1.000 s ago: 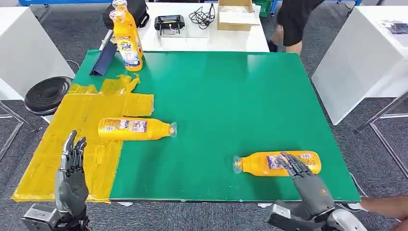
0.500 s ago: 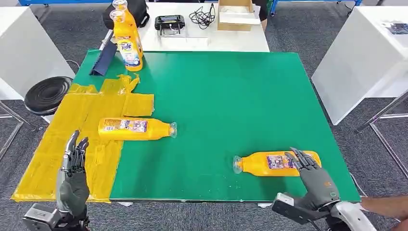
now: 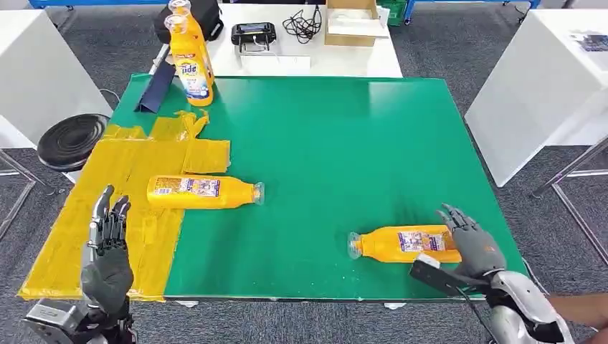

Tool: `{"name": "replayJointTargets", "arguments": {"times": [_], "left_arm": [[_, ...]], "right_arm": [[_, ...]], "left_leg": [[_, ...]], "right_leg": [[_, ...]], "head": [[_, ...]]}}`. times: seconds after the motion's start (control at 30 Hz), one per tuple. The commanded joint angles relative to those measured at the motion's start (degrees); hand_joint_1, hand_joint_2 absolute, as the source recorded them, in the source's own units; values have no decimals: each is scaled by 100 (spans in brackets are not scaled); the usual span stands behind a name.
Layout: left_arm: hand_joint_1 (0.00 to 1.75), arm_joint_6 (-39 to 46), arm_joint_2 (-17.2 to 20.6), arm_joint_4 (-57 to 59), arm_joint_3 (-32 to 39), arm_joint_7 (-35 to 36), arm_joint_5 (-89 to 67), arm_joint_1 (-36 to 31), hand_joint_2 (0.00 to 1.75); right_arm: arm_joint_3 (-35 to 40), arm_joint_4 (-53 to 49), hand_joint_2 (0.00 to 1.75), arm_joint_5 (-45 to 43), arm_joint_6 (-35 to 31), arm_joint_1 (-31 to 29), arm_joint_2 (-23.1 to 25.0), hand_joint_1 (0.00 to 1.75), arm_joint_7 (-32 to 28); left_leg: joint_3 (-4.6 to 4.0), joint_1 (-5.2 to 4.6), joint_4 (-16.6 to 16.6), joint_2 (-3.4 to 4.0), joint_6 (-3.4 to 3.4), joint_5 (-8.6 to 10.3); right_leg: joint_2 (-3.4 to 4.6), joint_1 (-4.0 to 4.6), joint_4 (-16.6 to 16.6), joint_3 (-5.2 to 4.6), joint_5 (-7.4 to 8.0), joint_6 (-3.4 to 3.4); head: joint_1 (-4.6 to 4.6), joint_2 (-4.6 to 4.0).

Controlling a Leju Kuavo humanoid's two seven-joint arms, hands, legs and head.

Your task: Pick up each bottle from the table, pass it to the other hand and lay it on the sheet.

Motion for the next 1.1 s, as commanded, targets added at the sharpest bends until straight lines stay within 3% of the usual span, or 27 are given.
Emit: {"name": "replayJointTargets", "arguments": {"times": [0.03,0.13,0.23,0.47,0.53,0.57,0.6,0.73,0.93,1.03,1.1], "left_arm": [[0,-62,163,516,-84,15,18,-377,0],[0,-41,191,567,-155,15,59,-447,0],[0,-50,263,670,-195,15,131,-545,0],[0,-46,274,689,-194,15,148,-558,0],[0,-84,341,787,-251,15,198,-645,0],[0,-73,391,955,-311,15,271,-796,0],[0,-56,444,1064,-374,15,338,-904,0],[0,69,572,1319,-607,15,452,-1114,0],[0,107,619,1612,-814,15,511,-1381,0],[0,116,641,1688,-887,15,539,-1456,0],[0,122,628,1637,-889,37,552,-1408,0]], "right_arm": [[378,1792,175,-149,156,-1241,315,0,-40],[714,2343,175,-155,225,-1697,329,0,-64],[1319,3036,175,-202,832,-2220,176,0,-38],[1366,3089,175,-281,797,-2227,106,0,-81],[1953,3206,175,-416,1733,-2542,-243,0,-73],[2287,3085,175,-783,2220,-2686,-653,159,-180],[2558,2920,175,-1069,2496,-2763,-981,175,-228],[3247,2268,175,-1902,2807,-2718,-1793,175,51],[3657,1823,175,-2510,2529,-2342,-2320,175,378],[3555,2051,175,-2775,2172,-2196,-2103,175,420],[3125,2611,175,-2786,1475,-2059,-1421,175,173]], "left_leg": [[26,-9,-21,13,9,3],[23,-9,-18,19,8,3],[24,-9,-17,18,9,4],[34,-12,-18,-7,22,13],[38,-15,-22,-6,24,13],[30,-15,-15,-5,23,13],[12,-17,-5,-13,23,15],[26,-31,-13,-53,28,23],[29,-42,-17,-96,41,29],[37,-47,-21,-95,40,28],[43,-46,-27,-83,40,29]], "right_leg": [[11,-8,-13,17,5,5],[16,-9,-10,13,7,5],[15,-9,-9,14,8,6],[-14,-10,-10,23,1,9],[-14,-12,-12,25,1,11],[-13,-12,-7,19,2,11],[-21,-15,3,6,2,11],[-60,-23,-9,27,-1,14],[-101,-35,-13,46,-2,13],[-103,-39,-18,52,-1,11],[-91,-38,-24,55,4,11]], "head": [[0,0],[-2,0],[0,0],[0,0],[0,0],[0,0],[0,0],[2,0],[2,0],[-2,0],[0,0]]}}
